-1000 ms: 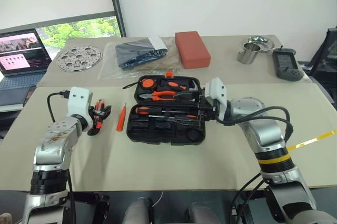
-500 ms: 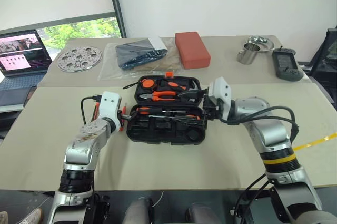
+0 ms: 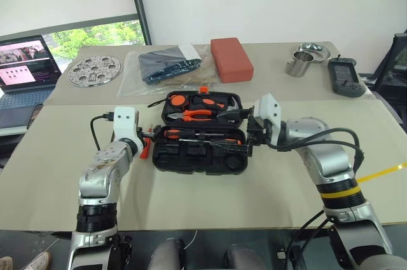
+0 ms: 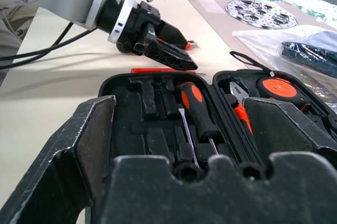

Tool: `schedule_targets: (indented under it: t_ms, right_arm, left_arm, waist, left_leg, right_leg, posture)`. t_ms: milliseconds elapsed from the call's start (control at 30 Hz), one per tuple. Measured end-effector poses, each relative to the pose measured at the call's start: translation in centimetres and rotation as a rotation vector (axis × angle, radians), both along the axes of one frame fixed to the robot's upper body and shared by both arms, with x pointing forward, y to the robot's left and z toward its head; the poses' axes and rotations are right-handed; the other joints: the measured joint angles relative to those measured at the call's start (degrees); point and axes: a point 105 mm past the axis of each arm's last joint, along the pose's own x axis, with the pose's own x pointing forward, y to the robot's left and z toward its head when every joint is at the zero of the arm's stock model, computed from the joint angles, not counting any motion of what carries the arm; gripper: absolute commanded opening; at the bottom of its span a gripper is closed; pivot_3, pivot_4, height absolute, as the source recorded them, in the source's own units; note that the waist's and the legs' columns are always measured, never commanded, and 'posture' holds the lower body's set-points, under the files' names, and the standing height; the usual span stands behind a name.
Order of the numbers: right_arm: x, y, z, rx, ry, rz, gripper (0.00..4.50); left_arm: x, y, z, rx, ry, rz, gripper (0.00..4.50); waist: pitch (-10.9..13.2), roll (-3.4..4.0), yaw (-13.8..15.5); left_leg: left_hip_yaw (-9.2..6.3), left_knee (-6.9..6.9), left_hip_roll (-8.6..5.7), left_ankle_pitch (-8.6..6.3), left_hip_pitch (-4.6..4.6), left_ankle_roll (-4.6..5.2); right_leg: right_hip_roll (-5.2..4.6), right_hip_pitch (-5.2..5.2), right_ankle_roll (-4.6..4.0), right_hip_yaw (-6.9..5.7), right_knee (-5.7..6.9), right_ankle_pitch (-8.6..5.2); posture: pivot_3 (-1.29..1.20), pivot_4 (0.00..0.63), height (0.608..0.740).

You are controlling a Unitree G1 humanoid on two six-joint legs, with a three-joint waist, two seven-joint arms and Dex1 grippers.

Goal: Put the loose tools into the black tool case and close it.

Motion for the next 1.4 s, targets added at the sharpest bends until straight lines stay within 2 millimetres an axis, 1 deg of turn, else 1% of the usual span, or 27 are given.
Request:
schedule_targets:
  t_ms: [100,233,567,733,800,867,967,1033,1133,1200,1300,1400]
  right_arm:
    - [0.0,0.0,0.0,0.001,0.003,-0.001,4.49]
    - [0.1,-0.1,-0.1,0.001,0.006,-0.005,4.49]
    - [0.2,-0.1,0.0,0.003,0.002,-0.017,4.49]
    - [0.2,-0.1,0.0,0.004,-0.001,-0.018,4.49]
    - [0.2,-0.2,0.1,0.004,-0.002,-0.018,4.49]
    - [0.2,-0.2,0.1,0.004,-0.002,-0.018,4.49]
    - [0.2,-0.2,0.1,0.004,-0.003,-0.018,4.49]
    - [0.2,-0.2,0.1,0.004,-0.003,-0.018,4.49]
    - [0.2,-0.2,0.1,0.005,-0.003,-0.018,4.49]
    - [0.2,-0.2,0.1,0.005,-0.003,-0.019,4.49]
    - [0.2,-0.1,0.1,0.006,-0.003,-0.019,4.49]
    - [0.2,-0.1,0.1,0.008,-0.005,-0.02,4.49]
  left_arm:
    - [-0.1,0.0,-0.4,-0.003,0.024,0.001,4.5]
    - [-0.4,0.2,-1.4,-0.01,0.081,0.007,4.5]
    - [-0.5,0.7,-1.4,0.01,0.092,0.005,4.5]
    - [-0.3,0.6,-1.5,-0.038,0.068,0.011,4.5]
    - [-0.2,0.4,-1.0,-0.114,0.029,0.007,4.5]
    - [-0.1,0.5,0.0,-0.179,-0.024,0.001,4.5]
    - [-0.2,1.1,1.1,-0.187,-0.073,0.001,4.5]
    - [-0.4,1.6,1.4,-0.174,-0.082,0.003,4.5]
    - [-1.1,3.0,0.7,-0.12,-0.043,0.016,4.5]
    - [-1.4,3.5,0.1,-0.073,-0.011,0.018,4.5]
    - [-1.6,3.1,-0.7,-0.04,0.03,-0.007,4.5]
    - [-1.7,2.1,-1.6,-0.01,0.071,-0.046,4.5]
  waist:
    - [0.0,0.0,-0.02]
    - [0.0,0.0,-0.07]
    - [0.0,0.0,-0.46]
    - [0.02,-0.03,-0.35]
    - [0.05,-0.07,-0.32]
    - [0.05,-0.07,-0.24]
    - [0.05,-0.07,-0.19]
    - [0.05,-0.07,-0.18]
    - [0.05,-0.07,-0.23]
    - [0.05,-0.07,-0.11]
    - [0.05,-0.07,0.14]
    - [0.05,-0.08,0.19]
  left_leg:
    - [0.0,-0.01,0.0,0.0,0.0,0.0]
    - [-0.01,-0.02,0.02,0.0,0.01,0.0]
    - [0.02,-0.13,0.07,0.0,0.13,-0.02]
    - [0.02,-0.13,0.07,0.01,0.12,-0.02]
    - [0.02,-0.13,0.07,0.01,0.09,-0.02]
    - [0.02,-0.14,0.08,0.01,0.06,-0.02]
    - [0.02,-0.18,0.07,0.02,0.04,-0.04]
    - [0.02,-0.25,0.07,0.03,0.04,-0.06]
    - [0.04,-0.39,0.06,0.06,0.04,-0.11]
    - [0.03,-0.43,0.06,0.15,0.03,-0.26]
    - [0.02,-0.45,0.0,0.19,0.0,-0.33]
    - [0.01,-0.45,-0.04,0.09,-0.02,-0.16]
  right_leg:
    - [0.0,0.0,0.0,0.0,0.0,0.0]
    - [0.01,0.0,0.0,0.0,-0.01,0.0]
    - [0.05,0.01,0.0,0.06,0.01,0.0]
    - [0.05,0.0,0.0,0.06,0.0,0.0]
    - [0.04,0.0,0.0,0.05,-0.01,0.0]
    - [0.04,0.0,0.0,0.03,-0.08,0.0]
    - [0.05,0.01,0.0,0.03,-0.2,0.01]
    - [0.04,0.02,0.0,0.03,-0.31,0.05]
    - [0.03,0.01,0.0,0.04,-0.43,0.05]
    - [0.02,0.0,0.0,0.02,-0.46,0.05]
    - [-0.03,0.01,0.0,-0.01,-0.47,0.05]
    - [-0.05,0.0,0.0,-0.01,-0.48,0.05]
  posture:
    - [0.0,0.15,0.74]
    - [0.0,0.15,0.74]
    - [0.0,0.15,0.74]
    - [0.0,0.15,0.74]
    - [0.0,0.15,0.74]
    - [0.0,0.15,0.74]
    - [0.0,0.15,0.74]
    - [0.0,0.15,0.74]
    - [0.0,0.15,0.74]
    - [0.0,0.15,0.74]
    - [0.0,0.15,0.74]
    - [0.0,0.15,0.74]
